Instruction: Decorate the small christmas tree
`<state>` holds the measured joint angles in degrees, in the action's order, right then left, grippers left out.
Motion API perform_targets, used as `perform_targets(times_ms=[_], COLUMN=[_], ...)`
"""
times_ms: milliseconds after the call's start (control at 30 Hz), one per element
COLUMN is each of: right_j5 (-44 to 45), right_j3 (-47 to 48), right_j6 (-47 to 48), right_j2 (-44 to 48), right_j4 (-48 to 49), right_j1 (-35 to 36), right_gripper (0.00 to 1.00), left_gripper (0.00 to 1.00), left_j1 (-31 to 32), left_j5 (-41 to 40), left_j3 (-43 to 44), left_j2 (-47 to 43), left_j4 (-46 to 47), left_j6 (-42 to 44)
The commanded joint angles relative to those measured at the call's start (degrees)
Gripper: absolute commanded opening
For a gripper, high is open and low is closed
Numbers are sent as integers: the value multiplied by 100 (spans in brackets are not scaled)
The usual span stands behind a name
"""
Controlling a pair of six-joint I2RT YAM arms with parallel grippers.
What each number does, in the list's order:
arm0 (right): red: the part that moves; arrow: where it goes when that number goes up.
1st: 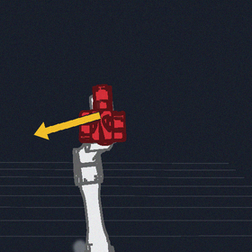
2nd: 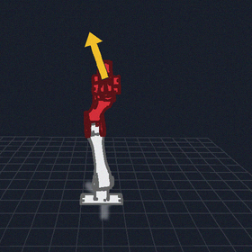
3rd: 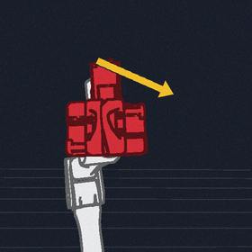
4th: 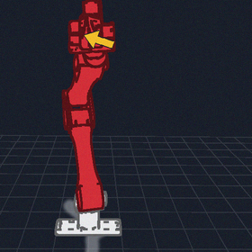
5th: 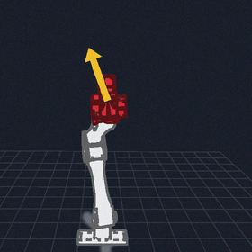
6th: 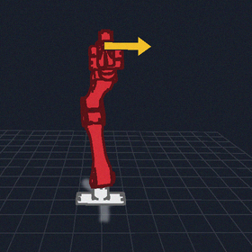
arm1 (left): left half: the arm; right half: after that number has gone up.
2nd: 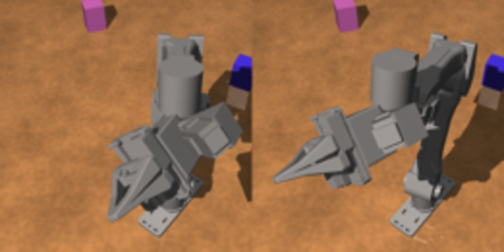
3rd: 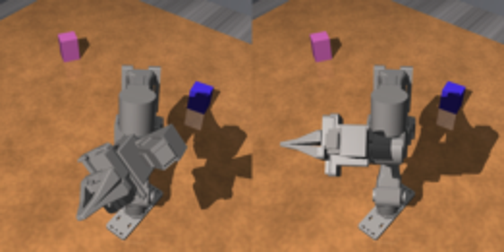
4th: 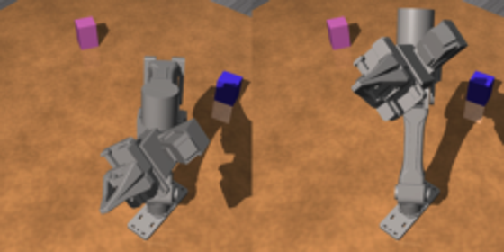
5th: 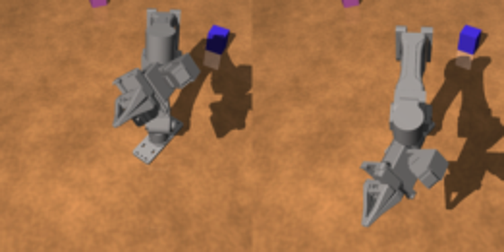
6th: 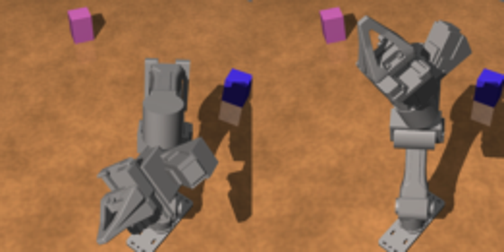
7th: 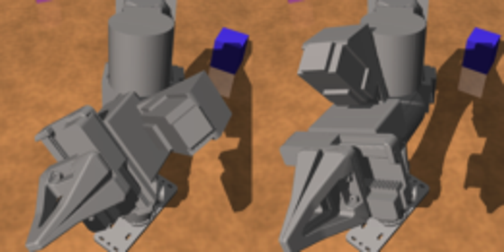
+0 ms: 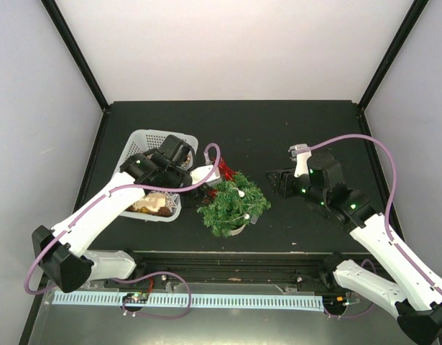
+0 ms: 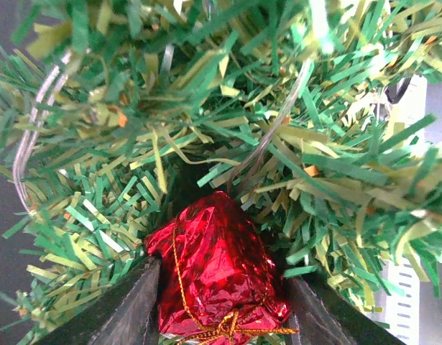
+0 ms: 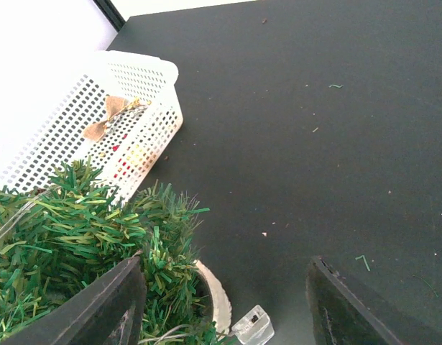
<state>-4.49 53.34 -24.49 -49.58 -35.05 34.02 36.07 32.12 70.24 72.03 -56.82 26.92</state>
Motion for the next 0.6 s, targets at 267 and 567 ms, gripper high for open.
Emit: perform_targets(times_ms=[267, 567], right_j5=[-112, -117], right_j3=[55, 6], right_j6=[46, 37], right_j2=[28, 63], right_j4=[154, 152], right_j1=[-23, -17], right_gripper=[62, 62], left_gripper=[49, 58], left_j1=[65, 65], left_j5=[-74, -137], left_j3=[18, 235], left_j2=[-22, 13], left_j4=[64, -90], left_j6=[-2, 40])
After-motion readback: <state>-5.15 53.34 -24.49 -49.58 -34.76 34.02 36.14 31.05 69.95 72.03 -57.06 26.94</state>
